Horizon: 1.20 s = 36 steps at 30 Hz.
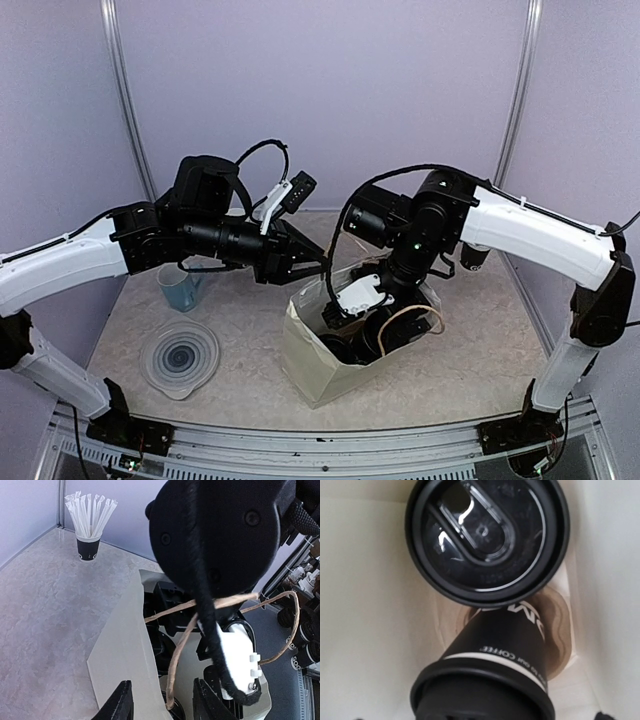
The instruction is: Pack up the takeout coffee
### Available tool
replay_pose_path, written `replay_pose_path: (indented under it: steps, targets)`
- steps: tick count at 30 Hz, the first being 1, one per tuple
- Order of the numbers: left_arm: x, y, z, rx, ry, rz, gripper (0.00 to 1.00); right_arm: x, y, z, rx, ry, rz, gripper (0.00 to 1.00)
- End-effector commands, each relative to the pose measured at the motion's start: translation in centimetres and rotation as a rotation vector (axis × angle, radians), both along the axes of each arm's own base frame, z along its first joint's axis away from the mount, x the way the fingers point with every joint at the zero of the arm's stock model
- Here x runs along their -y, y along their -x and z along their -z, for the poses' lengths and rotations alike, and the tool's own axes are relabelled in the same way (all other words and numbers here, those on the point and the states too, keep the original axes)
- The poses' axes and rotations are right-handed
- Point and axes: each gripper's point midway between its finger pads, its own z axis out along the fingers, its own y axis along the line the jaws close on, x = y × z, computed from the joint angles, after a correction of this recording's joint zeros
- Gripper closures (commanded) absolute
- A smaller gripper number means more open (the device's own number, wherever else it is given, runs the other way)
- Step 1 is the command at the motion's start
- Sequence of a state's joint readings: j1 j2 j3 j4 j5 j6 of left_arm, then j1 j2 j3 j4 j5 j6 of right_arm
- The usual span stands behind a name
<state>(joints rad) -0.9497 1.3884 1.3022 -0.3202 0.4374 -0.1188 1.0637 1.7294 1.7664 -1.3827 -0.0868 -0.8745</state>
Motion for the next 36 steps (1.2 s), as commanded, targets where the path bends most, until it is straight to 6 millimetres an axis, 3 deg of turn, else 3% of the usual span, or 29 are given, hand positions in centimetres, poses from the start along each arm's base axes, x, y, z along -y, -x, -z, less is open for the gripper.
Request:
replay_pose_path:
  steps: [1, 7, 16, 20, 33, 36]
  targets:
    - [-0.2, -0.1, -1.0, 0.037, 0.027, 0.018, 0.6, -0.1, 0.2, -2.7, 0.029, -0.084, -0.012, 0.02]
    - [0.5, -0.6, -1.3, 0.043, 0.045, 0.033, 0.7, 0.0, 0.2, -3.0, 0.036, -0.092, -0.012, 0.02]
    - [2.3, -0.1, -2.0, 0.058, 0.059, 0.076, 0.74, 0.0, 0.2, -3.3, 0.042, -0.103, -0.008, 0.02]
    - [2.5, -1.5, -2.4, 0.095, 0.048, 0.026, 0.99, -0.1, 0.2, -4.3, 0.055, -0.13, -0.016, 0.03]
    - [3.0, -4.4, -1.3, 0.18, -0.047, -0.04, 1.0, 1.5, 1.3, -8.2, 0.116, -0.244, -0.027, 0.02]
    - [3.6, -4.2, -1.3, 0.184, -0.045, -0.022, 1.0, 2.0, 1.7, -9.6, 0.13, -0.29, -0.035, 0.02]
